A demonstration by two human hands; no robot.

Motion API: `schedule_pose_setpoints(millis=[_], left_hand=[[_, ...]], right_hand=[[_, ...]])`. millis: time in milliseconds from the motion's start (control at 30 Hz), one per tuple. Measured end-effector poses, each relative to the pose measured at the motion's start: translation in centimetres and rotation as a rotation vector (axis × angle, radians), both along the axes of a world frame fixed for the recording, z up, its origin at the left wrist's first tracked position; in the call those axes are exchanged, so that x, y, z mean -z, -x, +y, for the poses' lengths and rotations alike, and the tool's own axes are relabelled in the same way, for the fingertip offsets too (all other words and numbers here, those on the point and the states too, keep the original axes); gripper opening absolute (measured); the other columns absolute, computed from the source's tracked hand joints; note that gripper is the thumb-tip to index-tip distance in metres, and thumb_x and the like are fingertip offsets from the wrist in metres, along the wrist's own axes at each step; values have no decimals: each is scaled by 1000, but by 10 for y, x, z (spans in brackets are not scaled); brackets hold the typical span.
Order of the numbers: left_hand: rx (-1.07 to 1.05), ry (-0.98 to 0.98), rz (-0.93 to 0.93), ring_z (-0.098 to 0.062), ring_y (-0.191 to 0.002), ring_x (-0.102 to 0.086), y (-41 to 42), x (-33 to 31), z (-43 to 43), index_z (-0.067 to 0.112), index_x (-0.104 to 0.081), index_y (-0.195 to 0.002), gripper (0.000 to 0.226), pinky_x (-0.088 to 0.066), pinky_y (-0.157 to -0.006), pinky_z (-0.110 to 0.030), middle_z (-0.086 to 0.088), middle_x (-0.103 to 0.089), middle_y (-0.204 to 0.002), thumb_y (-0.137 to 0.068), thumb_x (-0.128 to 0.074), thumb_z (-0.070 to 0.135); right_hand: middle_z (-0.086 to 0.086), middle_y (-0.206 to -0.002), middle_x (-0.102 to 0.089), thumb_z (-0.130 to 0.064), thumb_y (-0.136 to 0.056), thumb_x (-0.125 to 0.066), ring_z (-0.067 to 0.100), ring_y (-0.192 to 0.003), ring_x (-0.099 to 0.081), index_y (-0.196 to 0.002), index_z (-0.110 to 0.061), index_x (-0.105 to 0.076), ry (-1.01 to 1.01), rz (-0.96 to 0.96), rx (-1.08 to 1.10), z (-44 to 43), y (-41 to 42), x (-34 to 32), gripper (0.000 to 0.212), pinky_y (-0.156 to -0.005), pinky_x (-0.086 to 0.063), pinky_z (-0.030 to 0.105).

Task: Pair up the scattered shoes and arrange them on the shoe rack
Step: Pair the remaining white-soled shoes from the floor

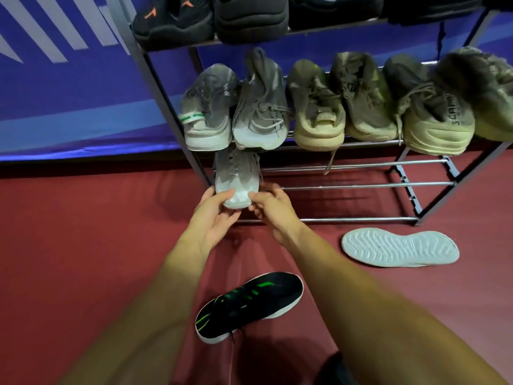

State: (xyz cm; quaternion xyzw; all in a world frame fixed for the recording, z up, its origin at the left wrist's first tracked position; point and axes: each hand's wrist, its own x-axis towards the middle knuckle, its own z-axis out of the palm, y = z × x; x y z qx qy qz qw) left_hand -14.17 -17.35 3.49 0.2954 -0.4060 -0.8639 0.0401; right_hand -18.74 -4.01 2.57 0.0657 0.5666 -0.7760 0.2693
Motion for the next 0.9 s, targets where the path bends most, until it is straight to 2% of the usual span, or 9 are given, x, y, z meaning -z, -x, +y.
schedule_pose_setpoints(millis=[100, 200, 300, 367, 467, 567, 733, 833, 900], left_hand=[[-84, -23, -27, -19, -87, -75, 6, 3, -3, 12, -60, -110, 23, -58, -84, -34, -11, -76, -99, -89, -65, 2], [-108, -3, -60, -25, -100, -72, 7, 6, -8, 4, -54, -125, 39, -55, -95, -36, -21, -68, -121, -88, -67, 1], [-113, 33, -105, -29, -108, -68, 5, 9, -10, -2, -47, -138, 52, -57, -89, -35, -24, -64, -126, -89, -64, -3], [-117, 45, -127, -27, -107, -68, 3, 11, -8, -1, -48, -139, 52, -57, -85, -33, -23, -65, -126, -89, -63, -4], [-140, 21, -140, -23, -106, -67, -4, 14, -5, 2, -53, -135, 49, -54, -91, -32, -20, -66, -123, -88, -65, -2], [-138, -2, -172, -24, -107, -66, -17, 16, 2, 5, -59, -126, 43, -56, -85, -32, -18, -67, -117, -85, -74, 8], [138, 149, -284, -26, -106, -67, -40, 29, 43, 15, -66, -104, 23, -53, -90, -34, -14, -69, -111, -85, -76, 21], [341, 273, -355, -24, -105, -68, -43, 41, 80, 20, -66, -106, 25, -52, -92, -35, -9, -71, -111, -85, -76, 28], [459, 362, -397, -21, -105, -68, -42, 50, 105, 23, -66, -108, 27, -51, -89, -34, -4, -72, -110, -85, -75, 33]], right_hand=[[8, -85, -62, -3, -95, -61, 9, -61, -55, -149, 3, -26, -20, -11, 21, -10, 7, 2, 65, -56, -42, 19], [7, -77, -62, -6, -94, -63, 10, -63, -55, -144, 2, -36, -43, -18, 39, -17, 8, 5, 57, -57, -41, 21], [7, -84, -65, -8, -93, -65, 9, -64, -58, -138, -5, -47, -62, -27, 42, -18, 4, 9, 48, -53, -42, 19], [8, -92, -67, -9, -93, -66, 10, -67, -60, -134, -10, -51, -67, -32, 22, -14, 1, 10, 44, -53, -43, 21], [6, -105, -69, -13, -92, -67, 14, -72, -62, -131, -13, -55, -88, -34, -14, -3, -4, 11, 40, -57, -45, 24], [8, -111, -70, -16, -92, -68, 15, -73, -64, -128, -12, -58, -149, -36, -14, 19, -11, 10, 37, -59, -46, 24], [9, -99, -65, -16, -94, -66, 14, -62, -58, -123, -9, -57, -262, -64, -5, 72, -28, 11, 31, -53, -43, 23], [7, -90, -62, -17, -94, -66, 14, -59, -55, -105, -14, -56, -330, -105, 11, 113, -37, 18, 16, -47, -40, 17], [6, -84, -60, -18, -95, -64, 14, -57, -54, -104, -14, -55, -374, -140, 33, 143, -43, 24, 14, -45, -39, 16]])
